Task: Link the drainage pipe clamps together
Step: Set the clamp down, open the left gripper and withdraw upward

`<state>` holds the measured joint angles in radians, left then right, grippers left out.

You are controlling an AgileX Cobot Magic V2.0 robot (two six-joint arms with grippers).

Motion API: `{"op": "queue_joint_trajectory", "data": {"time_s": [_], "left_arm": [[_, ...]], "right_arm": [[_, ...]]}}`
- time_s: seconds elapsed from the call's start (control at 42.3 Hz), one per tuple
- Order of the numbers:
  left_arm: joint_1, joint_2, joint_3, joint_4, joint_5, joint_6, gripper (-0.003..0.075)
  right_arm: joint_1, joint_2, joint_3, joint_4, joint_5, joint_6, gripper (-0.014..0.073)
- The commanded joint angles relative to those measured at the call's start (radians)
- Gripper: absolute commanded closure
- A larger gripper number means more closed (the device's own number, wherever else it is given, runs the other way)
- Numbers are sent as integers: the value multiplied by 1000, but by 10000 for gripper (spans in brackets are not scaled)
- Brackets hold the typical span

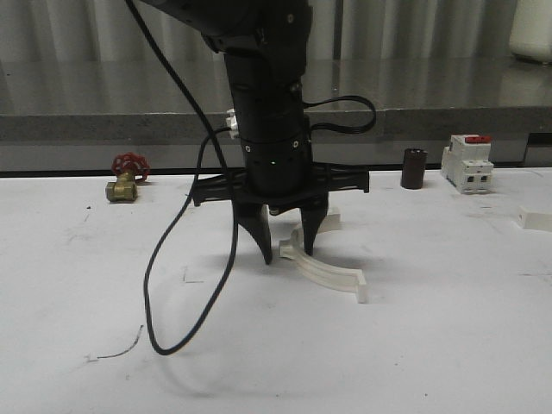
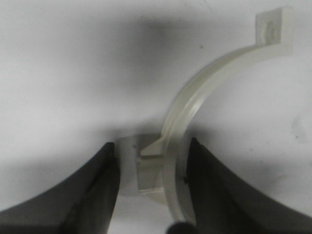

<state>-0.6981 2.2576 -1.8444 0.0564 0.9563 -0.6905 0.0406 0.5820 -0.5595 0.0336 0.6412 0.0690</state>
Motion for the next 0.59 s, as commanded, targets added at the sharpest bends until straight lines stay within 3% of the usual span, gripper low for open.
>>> {"op": "queue_joint_trajectory", "data": {"time_s": [0.0, 0.095, 0.331, 0.473, 0.567], "left_arm": [[-6, -136, -24, 67, -1, 62, 395], [-6, -220, -24, 131, 47, 130, 395], [-6, -480, 33, 145, 60, 498, 395], [-6, -654, 157, 53, -18, 720, 395], [-6, -762, 284, 21, -99, 772, 395]], "right_arm": [[-7, 10, -31, -2, -64, -2, 137], [-7, 10, -31, -2, -64, -2, 137], [-7, 10, -31, -2, -64, -2, 137], [-7, 10, -31, -2, -64, -2, 137], [-7, 10, -31, -2, -64, -2, 137]]}}
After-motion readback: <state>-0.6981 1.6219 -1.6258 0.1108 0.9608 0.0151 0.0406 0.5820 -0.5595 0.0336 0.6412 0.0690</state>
